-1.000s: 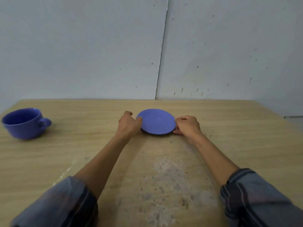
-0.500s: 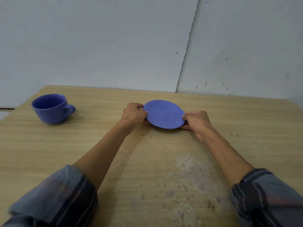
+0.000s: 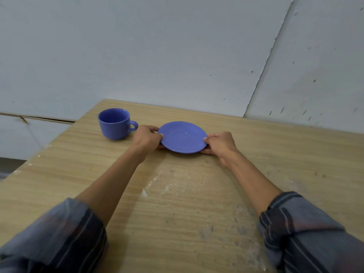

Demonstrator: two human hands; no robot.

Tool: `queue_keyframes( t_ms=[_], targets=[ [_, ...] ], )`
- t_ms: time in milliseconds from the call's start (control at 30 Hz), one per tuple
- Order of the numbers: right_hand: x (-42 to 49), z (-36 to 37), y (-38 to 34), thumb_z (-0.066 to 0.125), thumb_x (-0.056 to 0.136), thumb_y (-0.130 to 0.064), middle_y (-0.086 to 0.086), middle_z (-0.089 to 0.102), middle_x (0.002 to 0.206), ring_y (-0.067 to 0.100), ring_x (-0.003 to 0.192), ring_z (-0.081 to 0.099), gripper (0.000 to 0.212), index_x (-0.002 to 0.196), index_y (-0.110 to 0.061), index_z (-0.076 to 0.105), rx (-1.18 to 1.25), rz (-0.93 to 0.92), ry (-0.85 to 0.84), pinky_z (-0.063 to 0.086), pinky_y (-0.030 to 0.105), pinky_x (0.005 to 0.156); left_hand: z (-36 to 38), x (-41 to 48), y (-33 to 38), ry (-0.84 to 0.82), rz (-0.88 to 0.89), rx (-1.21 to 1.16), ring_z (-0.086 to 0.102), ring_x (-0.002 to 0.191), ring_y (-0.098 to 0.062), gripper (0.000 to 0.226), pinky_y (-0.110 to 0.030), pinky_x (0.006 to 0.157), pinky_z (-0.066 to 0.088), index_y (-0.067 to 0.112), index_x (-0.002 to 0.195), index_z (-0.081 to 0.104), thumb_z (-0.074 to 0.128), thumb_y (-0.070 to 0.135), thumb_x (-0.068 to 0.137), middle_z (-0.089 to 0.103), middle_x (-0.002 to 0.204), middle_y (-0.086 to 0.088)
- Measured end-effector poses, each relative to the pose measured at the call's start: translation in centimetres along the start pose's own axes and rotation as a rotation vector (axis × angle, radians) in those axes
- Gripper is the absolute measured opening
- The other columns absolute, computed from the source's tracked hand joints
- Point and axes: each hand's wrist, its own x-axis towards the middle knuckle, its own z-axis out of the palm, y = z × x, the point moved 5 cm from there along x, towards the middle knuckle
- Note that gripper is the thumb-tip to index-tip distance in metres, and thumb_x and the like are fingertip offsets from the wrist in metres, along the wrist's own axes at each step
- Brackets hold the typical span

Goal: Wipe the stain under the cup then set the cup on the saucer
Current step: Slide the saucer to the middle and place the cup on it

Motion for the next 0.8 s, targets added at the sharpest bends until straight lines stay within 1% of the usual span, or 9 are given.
queue_keyframes(
  t_ms=[167,233,300,367,433,500,567,700,800],
  targets=[
    [-0.7,0.3,-0.5,0.061,0.084,0.003,0.018,0.068,0.103,0.019,0.059,0.069,0.007,0.088,0.0,0.065,-0.1,-0.02,0.014,0.059,0.028,0.051,-0.3,0.0,-0.4,0.019,0.008,0.09,0.071,0.084,-0.025,0.04,-0.031,0.076,0.056,0.0,0.13,0.054,0.056,0.001,0.09,0.069,0.104,-0.017],
    [-1.0,0.1,-0.9,0.061,0.084,-0.002,0.014,0.07,0.103,0.018,0.056,0.069,0.011,0.094,-0.002,0.067,-0.193,-0.047,0.01,0.059,0.026,0.054,-0.3,-0.1,0.0,0.035,0.041,0.199,0.07,0.087,-0.025,0.042,-0.032,0.079,0.055,0.001,0.132,0.053,0.055,0.003,0.09,0.069,0.102,-0.014],
    [-1.5,0.0,-1.2,0.062,0.084,-0.009,0.01,0.07,0.106,0.013,0.051,0.068,0.021,0.104,-0.005,0.066,-0.312,-0.102,-0.001,0.058,0.023,0.056,-0.2,-0.3,0.4,0.062,0.102,0.331,0.066,0.1,-0.026,0.047,-0.03,0.083,0.05,0.003,0.136,0.049,0.055,0.007,0.089,0.066,0.117,-0.015],
    [-2.0,-0.1,-1.3,0.064,0.082,-0.013,0.007,0.072,0.097,0.007,0.044,0.064,0.03,0.111,-0.008,0.064,-0.377,-0.161,-0.009,0.05,0.013,0.045,0.0,-0.8,0.7,0.081,0.166,0.419,0.06,0.11,-0.029,0.051,-0.03,0.084,0.045,0.004,0.137,0.048,0.055,0.01,0.086,0.062,0.125,-0.016],
    [-2.5,-0.1,-1.2,0.065,0.08,-0.011,0.003,0.072,0.078,0.003,0.04,0.063,0.023,0.103,-0.011,0.067,-0.359,-0.185,-0.024,0.043,0.008,0.04,0.2,-1.2,0.7,0.094,0.217,0.456,0.059,0.099,-0.03,0.04,-0.032,0.079,0.044,0.005,0.122,0.058,0.057,0.009,0.083,0.062,0.106,-0.015],
    [-2.8,0.0,-1.0,0.067,0.081,-0.008,-0.002,0.069,0.074,0.003,0.042,0.064,0.019,0.097,-0.017,0.064,-0.279,-0.176,-0.04,0.042,0.007,0.04,0.2,-1.4,0.8,0.102,0.228,0.454,0.056,0.085,-0.027,0.025,-0.032,0.072,0.044,0.007,0.106,0.063,0.059,0.006,0.081,0.056,0.091,-0.009],
    [-3.1,0.0,-0.9,0.069,0.081,-0.008,-0.006,0.067,0.074,0.005,0.046,0.067,0.021,0.093,-0.022,0.06,-0.213,-0.161,-0.053,0.046,0.01,0.043,0.1,-1.2,0.9,0.087,0.212,0.45,0.055,0.081,-0.025,0.018,-0.032,0.068,0.044,0.011,0.097,0.063,0.06,0.004,0.081,0.056,0.088,-0.008],
    [-3.4,0.0,-0.7,0.072,0.079,-0.008,-0.008,0.068,0.07,0.01,0.05,0.069,0.019,0.095,-0.017,0.065,-0.152,-0.137,-0.057,0.056,0.016,0.053,0.0,-0.8,0.8,0.081,0.189,0.438,0.051,0.081,-0.019,0.033,-0.028,0.068,0.04,-0.002,0.116,0.063,0.062,0.005,0.084,0.055,0.09,-0.007],
    [-3.4,-0.1,-0.7,0.072,0.08,-0.012,-0.001,0.071,0.079,0.011,0.049,0.069,0.021,0.1,-0.014,0.064,-0.172,-0.118,-0.06,0.054,0.016,0.049,-0.1,-0.9,0.7,0.07,0.187,0.44,0.054,0.088,-0.02,0.044,-0.027,0.075,0.04,0.003,0.13,0.055,0.061,0.011,0.087,0.064,0.115,-0.015]
  ],
)
